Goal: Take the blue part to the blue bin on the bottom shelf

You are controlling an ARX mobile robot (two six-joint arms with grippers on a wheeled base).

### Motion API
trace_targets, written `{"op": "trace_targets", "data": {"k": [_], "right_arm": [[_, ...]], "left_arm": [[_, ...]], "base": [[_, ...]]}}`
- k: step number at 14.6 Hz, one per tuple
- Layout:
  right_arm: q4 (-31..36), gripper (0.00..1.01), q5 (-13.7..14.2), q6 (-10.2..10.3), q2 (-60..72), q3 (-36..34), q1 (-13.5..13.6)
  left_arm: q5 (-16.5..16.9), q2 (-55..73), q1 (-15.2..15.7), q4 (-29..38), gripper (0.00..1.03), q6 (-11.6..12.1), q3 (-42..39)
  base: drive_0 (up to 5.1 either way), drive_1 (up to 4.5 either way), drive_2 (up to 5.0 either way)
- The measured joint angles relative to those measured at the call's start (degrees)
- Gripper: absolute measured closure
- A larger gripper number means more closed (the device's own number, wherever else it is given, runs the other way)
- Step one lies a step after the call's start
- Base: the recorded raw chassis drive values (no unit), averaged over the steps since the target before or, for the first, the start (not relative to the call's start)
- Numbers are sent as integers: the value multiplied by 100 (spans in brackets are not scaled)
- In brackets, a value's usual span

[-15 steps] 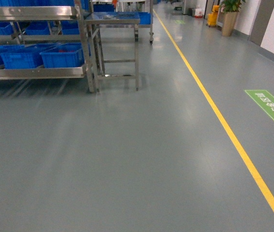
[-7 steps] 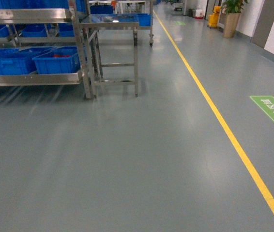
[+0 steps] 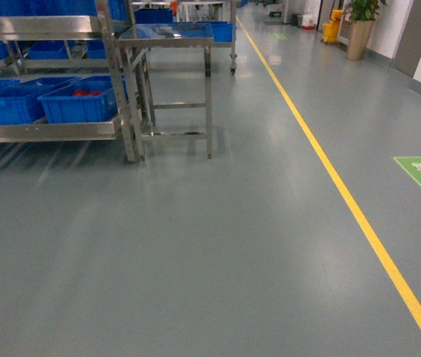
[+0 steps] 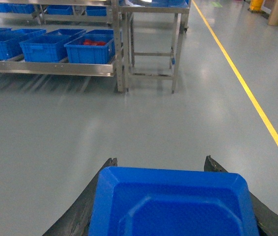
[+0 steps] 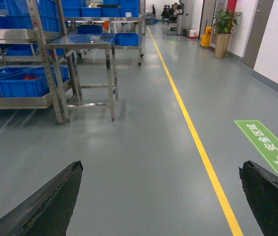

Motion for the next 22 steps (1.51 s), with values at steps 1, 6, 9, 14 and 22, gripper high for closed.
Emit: {"op": "trace_targets", "data": {"k": [1, 6, 9, 14, 22], "right_arm": [[-4, 3, 0, 0, 0, 0, 0], [-7, 3, 0, 0, 0, 0, 0], [-2, 3, -2, 0, 0, 0, -2], [-13, 3, 0, 0, 0, 0, 0], [-9, 3, 0, 0, 0, 0, 0]], "left_arm": [[-2, 0, 2, -9, 59, 0, -2], [-2, 4, 0, -11, 59, 0, -2], [0, 4, 0, -2, 59, 0, -2], [0, 4, 0, 0, 59, 0, -2], [0, 0, 0, -4, 59, 0, -2]], "base": [[-3, 427, -434], [0, 431, -431], [2, 434, -430], [-3, 429, -435], [-3, 429, -435]]}}
